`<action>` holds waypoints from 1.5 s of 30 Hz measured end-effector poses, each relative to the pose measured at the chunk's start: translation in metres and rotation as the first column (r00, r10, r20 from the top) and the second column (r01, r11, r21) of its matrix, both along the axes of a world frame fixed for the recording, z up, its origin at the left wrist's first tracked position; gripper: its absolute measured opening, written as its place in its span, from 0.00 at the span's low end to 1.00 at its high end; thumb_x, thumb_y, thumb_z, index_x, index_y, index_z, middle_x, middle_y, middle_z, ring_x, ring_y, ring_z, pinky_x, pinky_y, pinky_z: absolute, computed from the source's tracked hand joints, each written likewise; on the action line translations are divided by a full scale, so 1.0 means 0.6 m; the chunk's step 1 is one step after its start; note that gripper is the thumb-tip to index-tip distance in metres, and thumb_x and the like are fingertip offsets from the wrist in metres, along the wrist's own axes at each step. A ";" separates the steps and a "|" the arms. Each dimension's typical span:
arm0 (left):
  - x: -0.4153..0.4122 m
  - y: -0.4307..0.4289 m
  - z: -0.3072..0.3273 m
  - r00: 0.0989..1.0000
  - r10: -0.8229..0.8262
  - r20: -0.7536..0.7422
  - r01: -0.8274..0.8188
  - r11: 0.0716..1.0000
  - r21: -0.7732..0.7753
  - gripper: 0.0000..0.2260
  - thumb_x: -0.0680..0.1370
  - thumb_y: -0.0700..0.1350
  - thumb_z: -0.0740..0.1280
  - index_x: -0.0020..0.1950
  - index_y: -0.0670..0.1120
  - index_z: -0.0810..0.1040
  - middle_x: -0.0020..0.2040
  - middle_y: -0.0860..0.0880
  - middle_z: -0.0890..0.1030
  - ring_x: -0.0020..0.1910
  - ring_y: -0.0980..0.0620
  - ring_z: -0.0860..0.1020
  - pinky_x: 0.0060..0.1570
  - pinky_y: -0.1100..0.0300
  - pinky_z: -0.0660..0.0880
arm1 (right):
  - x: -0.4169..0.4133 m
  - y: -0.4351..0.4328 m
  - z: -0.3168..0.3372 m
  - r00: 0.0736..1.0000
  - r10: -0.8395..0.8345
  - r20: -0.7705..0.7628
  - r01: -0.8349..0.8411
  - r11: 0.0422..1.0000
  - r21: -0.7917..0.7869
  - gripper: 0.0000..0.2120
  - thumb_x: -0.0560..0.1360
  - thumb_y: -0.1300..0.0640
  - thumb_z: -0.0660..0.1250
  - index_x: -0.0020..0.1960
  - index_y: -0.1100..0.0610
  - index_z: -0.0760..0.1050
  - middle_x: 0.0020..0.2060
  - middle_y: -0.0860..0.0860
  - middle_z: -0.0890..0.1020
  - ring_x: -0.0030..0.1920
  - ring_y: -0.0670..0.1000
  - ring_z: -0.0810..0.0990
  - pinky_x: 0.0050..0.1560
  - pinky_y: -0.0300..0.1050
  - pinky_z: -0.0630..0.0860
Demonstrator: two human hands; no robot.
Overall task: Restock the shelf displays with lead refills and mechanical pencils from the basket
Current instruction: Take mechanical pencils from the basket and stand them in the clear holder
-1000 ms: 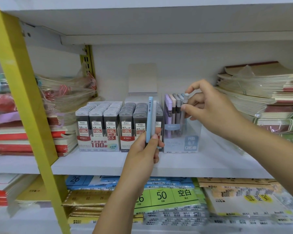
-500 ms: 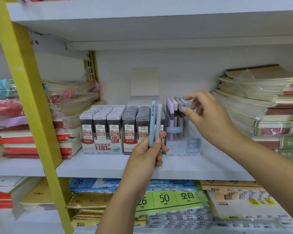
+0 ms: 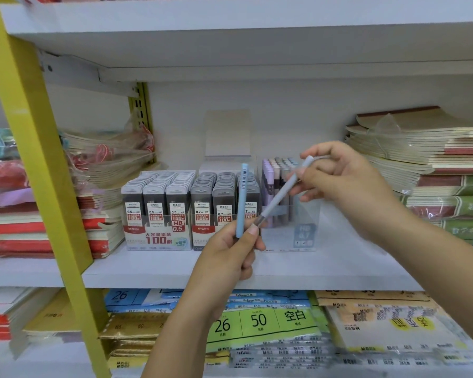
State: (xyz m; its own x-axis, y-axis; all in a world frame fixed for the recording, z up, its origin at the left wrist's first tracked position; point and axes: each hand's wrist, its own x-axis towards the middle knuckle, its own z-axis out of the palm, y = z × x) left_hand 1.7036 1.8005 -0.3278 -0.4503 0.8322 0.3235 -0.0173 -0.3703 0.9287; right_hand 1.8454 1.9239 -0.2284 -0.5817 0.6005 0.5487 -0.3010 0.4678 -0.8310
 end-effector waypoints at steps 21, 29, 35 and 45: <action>0.000 -0.028 0.016 0.970 0.182 -0.162 -0.189 0.982 -0.030 0.09 0.84 0.52 0.58 0.50 0.59 0.77 0.33 0.57 0.74 0.26 0.60 0.64 0.25 0.66 0.63 | 0.033 -0.017 -0.006 0.975 -0.087 0.203 0.011 0.936 0.351 0.38 0.75 0.69 0.65 0.70 0.31 0.61 0.46 0.55 0.79 0.44 0.48 0.85 0.47 0.52 0.83; 0.000 -0.015 0.002 0.926 0.281 -0.254 -0.294 0.956 -0.014 0.09 0.84 0.51 0.60 0.46 0.57 0.77 0.34 0.57 0.77 0.31 0.57 0.70 0.35 0.58 0.69 | 0.011 0.034 0.036 0.934 -0.357 -0.016 0.313 0.796 0.518 0.28 0.73 0.61 0.72 0.60 0.35 0.64 0.39 0.50 0.82 0.41 0.48 0.82 0.48 0.47 0.80; -0.007 -0.007 -0.008 0.905 0.316 -0.285 -0.329 0.944 0.002 0.09 0.83 0.51 0.61 0.46 0.60 0.78 0.36 0.57 0.79 0.33 0.61 0.74 0.39 0.60 0.71 | -0.013 0.053 -0.012 0.908 -0.405 0.108 0.258 0.743 0.617 0.26 0.73 0.64 0.72 0.58 0.41 0.65 0.41 0.46 0.78 0.37 0.45 0.81 0.44 0.46 0.80; -0.012 0.000 -0.013 0.912 0.315 -0.264 -0.329 0.944 -0.010 0.07 0.83 0.51 0.61 0.49 0.58 0.78 0.36 0.57 0.79 0.32 0.59 0.72 0.37 0.60 0.69 | -0.015 0.056 -0.023 0.901 -0.421 0.104 0.278 0.745 0.607 0.23 0.72 0.60 0.74 0.56 0.43 0.65 0.39 0.46 0.78 0.35 0.47 0.80 0.41 0.46 0.79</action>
State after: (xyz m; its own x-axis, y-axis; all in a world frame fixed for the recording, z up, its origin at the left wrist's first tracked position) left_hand 1.6961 1.8006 -0.3353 -0.6051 0.6750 0.4223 0.3345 -0.2657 0.9041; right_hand 1.8361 1.9578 -0.2419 -0.5403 0.4078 0.7361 0.1353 0.9055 -0.4023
